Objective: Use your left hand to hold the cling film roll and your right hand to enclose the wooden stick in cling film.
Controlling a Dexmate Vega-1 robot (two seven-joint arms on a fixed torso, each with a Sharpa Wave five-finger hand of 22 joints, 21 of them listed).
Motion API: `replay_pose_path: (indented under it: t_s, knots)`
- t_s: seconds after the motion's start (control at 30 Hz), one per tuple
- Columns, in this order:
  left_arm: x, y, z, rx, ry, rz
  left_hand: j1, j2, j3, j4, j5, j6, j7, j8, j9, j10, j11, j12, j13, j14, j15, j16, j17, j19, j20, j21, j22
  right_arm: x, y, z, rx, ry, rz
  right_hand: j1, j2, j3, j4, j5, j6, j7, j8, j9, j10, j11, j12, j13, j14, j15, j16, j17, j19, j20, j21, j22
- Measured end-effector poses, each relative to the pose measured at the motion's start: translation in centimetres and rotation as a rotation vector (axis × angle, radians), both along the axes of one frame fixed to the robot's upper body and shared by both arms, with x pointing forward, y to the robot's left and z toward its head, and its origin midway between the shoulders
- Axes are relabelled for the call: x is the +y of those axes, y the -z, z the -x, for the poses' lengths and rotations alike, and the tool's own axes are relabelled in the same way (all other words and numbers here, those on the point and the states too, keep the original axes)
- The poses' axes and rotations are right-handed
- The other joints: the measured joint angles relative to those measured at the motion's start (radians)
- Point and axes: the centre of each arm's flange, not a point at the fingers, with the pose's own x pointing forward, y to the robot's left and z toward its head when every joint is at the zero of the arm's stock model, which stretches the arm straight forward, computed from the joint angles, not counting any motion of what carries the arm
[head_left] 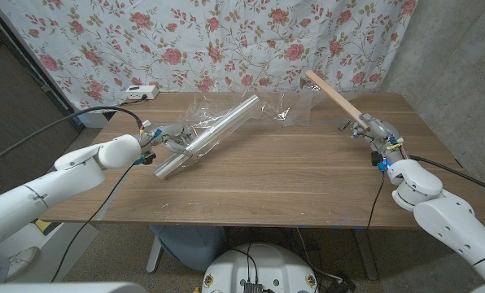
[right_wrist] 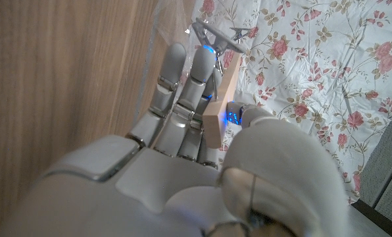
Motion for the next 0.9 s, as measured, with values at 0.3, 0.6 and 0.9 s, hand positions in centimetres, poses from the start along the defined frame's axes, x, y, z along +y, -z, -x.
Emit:
replay_pose_path:
  t_s: [0.3, 0.6, 0.9]
  knots:
    - [-0.1, -0.8, 0.7, -0.016, 0.032, 0.092, 0.0, 0.0, 0.0, 0.0, 0.024, -0.002, -0.002, 0.001, 0.0, -0.004, -0.004, 0.013, 0.024, 0.007, 0.007, -0.001, 0.014, -0.01, -0.002, 0.0, -0.005, 0.0, -0.1, 0.1, -0.013, 0.003, -0.008, 0.0, 0.0, 0.0, 0.0, -0.001, 0.0, 0.0, 0.0, 0.0, 0.0, 0.0, 0.002, 0.0, 0.002, 0.002, 0.0, 0.0, 0.0, 0.0, 0.0, 0.0]
    - [-0.1, -1.6, 1.1, -0.025, 0.053, 0.14, 0.0, 0.0, 0.0, 0.0, 0.045, -0.002, -0.002, 0.005, 0.0, -0.009, -0.009, 0.023, 0.044, 0.007, 0.007, -0.009, 0.018, -0.01, -0.002, 0.0, -0.002, 0.2, -0.1, -0.2, -0.014, -0.003, -0.008, 0.0, 0.0, 0.0, 0.0, -0.001, 0.0, 0.0, 0.0, 0.0, 0.0, 0.0, 0.002, 0.0, 0.006, -0.001, 0.0, 0.0, 0.0, 0.0, 0.0, 0.0]
    - [-0.1, -3.9, 2.3, -0.059, 0.07, 0.136, -0.002, 0.002, 0.0, 0.0, 0.055, -0.001, -0.001, 0.005, 0.0, -0.01, -0.009, 0.023, 0.057, 0.007, 0.007, -0.02, 0.014, -0.014, -0.002, 0.0, -0.002, 0.8, -0.2, -0.1, -0.039, -0.035, 0.011, 0.0, 0.0, 0.0, 0.0, 0.001, 0.0, 0.0, -0.001, -0.005, 0.0, 0.0, 0.002, 0.0, 0.006, -0.006, 0.0, 0.0, 0.0, 0.0, 0.0, 0.0]
